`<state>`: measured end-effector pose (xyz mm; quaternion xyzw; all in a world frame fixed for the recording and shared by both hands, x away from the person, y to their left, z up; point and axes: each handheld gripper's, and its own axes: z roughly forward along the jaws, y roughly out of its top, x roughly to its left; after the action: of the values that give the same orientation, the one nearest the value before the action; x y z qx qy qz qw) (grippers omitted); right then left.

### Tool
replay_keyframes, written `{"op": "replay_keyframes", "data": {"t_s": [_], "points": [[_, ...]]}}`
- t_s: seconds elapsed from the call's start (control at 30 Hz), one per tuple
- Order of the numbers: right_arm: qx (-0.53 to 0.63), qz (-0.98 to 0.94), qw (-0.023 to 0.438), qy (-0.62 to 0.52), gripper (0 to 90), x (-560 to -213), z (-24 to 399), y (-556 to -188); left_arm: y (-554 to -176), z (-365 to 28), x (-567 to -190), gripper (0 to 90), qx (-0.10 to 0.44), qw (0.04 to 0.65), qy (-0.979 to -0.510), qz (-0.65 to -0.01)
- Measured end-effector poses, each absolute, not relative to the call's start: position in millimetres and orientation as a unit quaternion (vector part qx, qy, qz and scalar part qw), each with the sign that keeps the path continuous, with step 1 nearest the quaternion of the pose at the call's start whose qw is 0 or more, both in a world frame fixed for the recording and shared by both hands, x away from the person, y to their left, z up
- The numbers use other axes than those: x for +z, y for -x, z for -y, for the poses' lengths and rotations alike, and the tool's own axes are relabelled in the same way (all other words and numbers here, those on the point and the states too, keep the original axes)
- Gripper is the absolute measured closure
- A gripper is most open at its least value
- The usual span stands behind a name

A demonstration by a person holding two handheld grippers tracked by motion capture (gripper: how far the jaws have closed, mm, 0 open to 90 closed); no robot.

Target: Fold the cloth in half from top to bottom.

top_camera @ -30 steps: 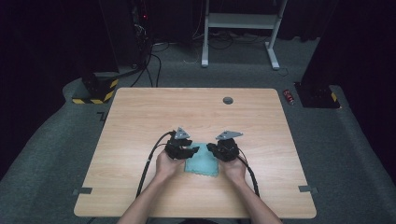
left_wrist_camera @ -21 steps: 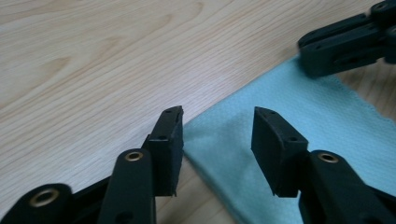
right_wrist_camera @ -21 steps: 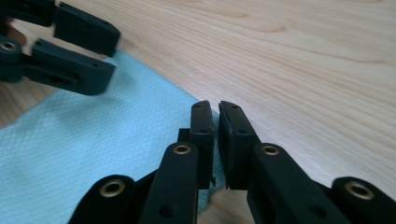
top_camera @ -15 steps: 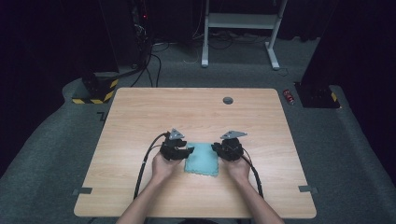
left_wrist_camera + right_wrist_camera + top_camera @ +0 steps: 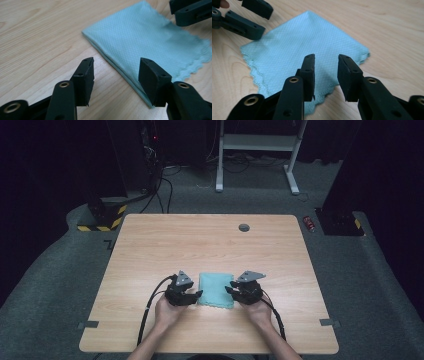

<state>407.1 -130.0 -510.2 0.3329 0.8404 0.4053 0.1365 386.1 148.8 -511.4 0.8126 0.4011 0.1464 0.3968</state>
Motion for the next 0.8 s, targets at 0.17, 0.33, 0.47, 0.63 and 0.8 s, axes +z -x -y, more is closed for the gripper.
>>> {"op": "replay_keyframes", "data": {"t_s": [0.17,0.33,0.47,0.63,0.8], "points": [[0.421,-0.825,0.147,-0.347,64.0,-500,148,-401,-381,-166,-506,45.3,0.157,0.408,-0.798,-0.414],[0.423,-0.816,0.153,-0.363,63.7,-497,165,-399,-374,-184,-505,44.9,0.156,0.423,-0.778,-0.438],[0.422,-0.808,0.157,-0.381,63.5,-498,179,-395,-367,-197,-504,44.7,0.164,0.428,-0.766,-0.451],[0.419,-0.799,0.167,-0.398,63.0,-500,195,-391,-358,-205,-506,44.3,0.179,0.419,-0.764,-0.457],[0.41,-0.794,0.171,-0.415,62.4,-504,209,-386,-352,-212,-508,44.3,0.191,0.409,-0.759,-0.469]]}}
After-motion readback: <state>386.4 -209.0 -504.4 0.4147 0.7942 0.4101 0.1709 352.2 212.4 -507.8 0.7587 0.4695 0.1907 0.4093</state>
